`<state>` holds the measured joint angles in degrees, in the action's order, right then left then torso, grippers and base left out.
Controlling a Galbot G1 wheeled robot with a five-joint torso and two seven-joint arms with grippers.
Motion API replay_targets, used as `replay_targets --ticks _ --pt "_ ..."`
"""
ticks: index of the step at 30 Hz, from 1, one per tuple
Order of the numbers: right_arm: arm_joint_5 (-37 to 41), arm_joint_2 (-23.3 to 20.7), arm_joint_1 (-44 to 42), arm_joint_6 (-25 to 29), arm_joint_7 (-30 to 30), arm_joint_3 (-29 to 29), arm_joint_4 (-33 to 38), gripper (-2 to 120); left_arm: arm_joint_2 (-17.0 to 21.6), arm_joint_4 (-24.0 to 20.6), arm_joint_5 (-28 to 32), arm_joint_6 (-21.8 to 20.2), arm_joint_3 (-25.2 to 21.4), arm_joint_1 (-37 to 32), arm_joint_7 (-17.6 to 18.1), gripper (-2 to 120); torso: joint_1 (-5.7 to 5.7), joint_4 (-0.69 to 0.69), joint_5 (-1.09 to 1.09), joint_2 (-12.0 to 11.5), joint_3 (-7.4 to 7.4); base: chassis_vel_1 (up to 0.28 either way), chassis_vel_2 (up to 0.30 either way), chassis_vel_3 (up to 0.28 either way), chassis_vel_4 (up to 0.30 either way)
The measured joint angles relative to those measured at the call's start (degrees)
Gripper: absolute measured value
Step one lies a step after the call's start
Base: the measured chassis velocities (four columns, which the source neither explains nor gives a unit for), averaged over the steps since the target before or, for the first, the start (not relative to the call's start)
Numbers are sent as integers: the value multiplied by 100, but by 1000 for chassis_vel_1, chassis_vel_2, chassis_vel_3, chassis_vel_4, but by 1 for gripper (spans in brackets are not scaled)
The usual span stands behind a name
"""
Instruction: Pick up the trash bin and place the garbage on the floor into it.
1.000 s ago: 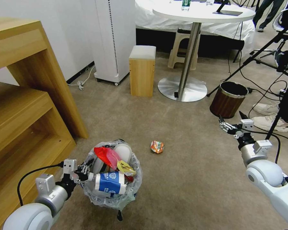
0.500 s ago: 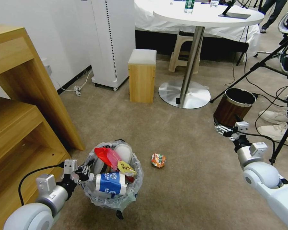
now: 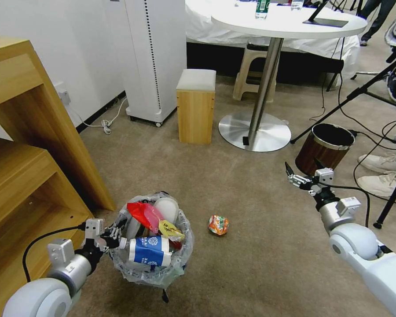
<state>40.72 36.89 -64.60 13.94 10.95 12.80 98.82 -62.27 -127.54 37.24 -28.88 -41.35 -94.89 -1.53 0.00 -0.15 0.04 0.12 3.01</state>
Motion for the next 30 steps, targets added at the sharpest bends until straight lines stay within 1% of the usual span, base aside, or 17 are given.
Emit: replay_targets --ticks 2,4,5,7,9,11,12,15,16,17,18,21,23,24,26,27,30 --pt "410 -79 -15 -84 -119 -171 70 100 -3 -36 -6 -107 -51 -29 0 3 0 -1 1 0 0 0 0 0 0" --pt "568 -109 -15 -113 -169 -247 105 100 -5 -51 -16 -166 -72 -47 0 3 0 0 1 0 0 0 0 0 0" --pt "906 -144 32 -199 -248 -487 152 100 -18 -79 -48 -223 -92 -77 -1 3 0 0 0 0 0 0 0 0 0" --pt "1107 -143 88 -256 -274 -652 159 100 -30 -110 -58 -233 -100 -82 -2 3 0 2 1 0 0 0 0 0 0" --pt "1495 -94 243 -390 -330 -987 109 100 -48 -182 -48 -235 -118 -83 -1 3 0 1 -1 0 0 0 0 0 0" --pt "1624 -67 289 -418 -358 -1106 78 100 -51 -197 -43 -235 -127 -85 -2 3 0 1 -1 0 0 0 0 0 0" --pt "1937 2 367 -521 -407 -1335 22 100 -56 -217 -30 -234 -147 -92 -1 3 0 1 2 0 1 0 0 0 0" --pt "2118 48 413 -566 -405 -1470 -16 100 -60 -221 -23 -228 -158 -95 1 3 0 1 1 0 1 0 0 0 0" --pt "2469 227 519 -751 -319 -1741 -172 100 -83 -219 -21 -177 -164 -99 2 3 0 1 1 -1 1 0 0 0 0" --pt "2582 379 595 -879 -175 -1895 -346 100 -110 -205 -34 -133 -157 -110 2 3 0 1 1 0 1 0 0 0 0" --pt "2582 379 595 -879 -175 -1895 -346 100 -110 -205 -34 -133 -157 -110 2 3 0 1 1 0 1 0 0 0 0" --pt "2796 554 695 -1190 28 -2057 -509 100 -135 -183 -54 -111 -140 -114 1 3 0 -1 0 0 1 0 0 0 0" --pt "3034 733 861 -1460 203 -2232 -680 100 -145 -163 -61 -101 -135 -107 -1 3 0 -1 -1 0 1 0 0 0 0" --pt "3105 931 1035 -1633 313 -2413 -918 100 -167 -149 -74 -90 -135 -101 -1 3 0 1 -2 0 1 0 0 0 0" --pt "3105 999 1096 -1664 339 -2481 -1007 100 -179 -148 -81 -84 -132 -104 -2 3 0 1 1 0 1 0 0 0 0" --pt "3112 1151 1256 -1819 400 -2639 -1217 100 -206 -148 -99 -77 -125 -113 -6 3 0 1 2 0 1 0 0 0 0" --pt "3151 1276 1421 -1927 441 -2801 -1393 100 -236 -138 -120 -56 -122 -120 -13 3 0 0 -2 0 1 0 0 0 0"
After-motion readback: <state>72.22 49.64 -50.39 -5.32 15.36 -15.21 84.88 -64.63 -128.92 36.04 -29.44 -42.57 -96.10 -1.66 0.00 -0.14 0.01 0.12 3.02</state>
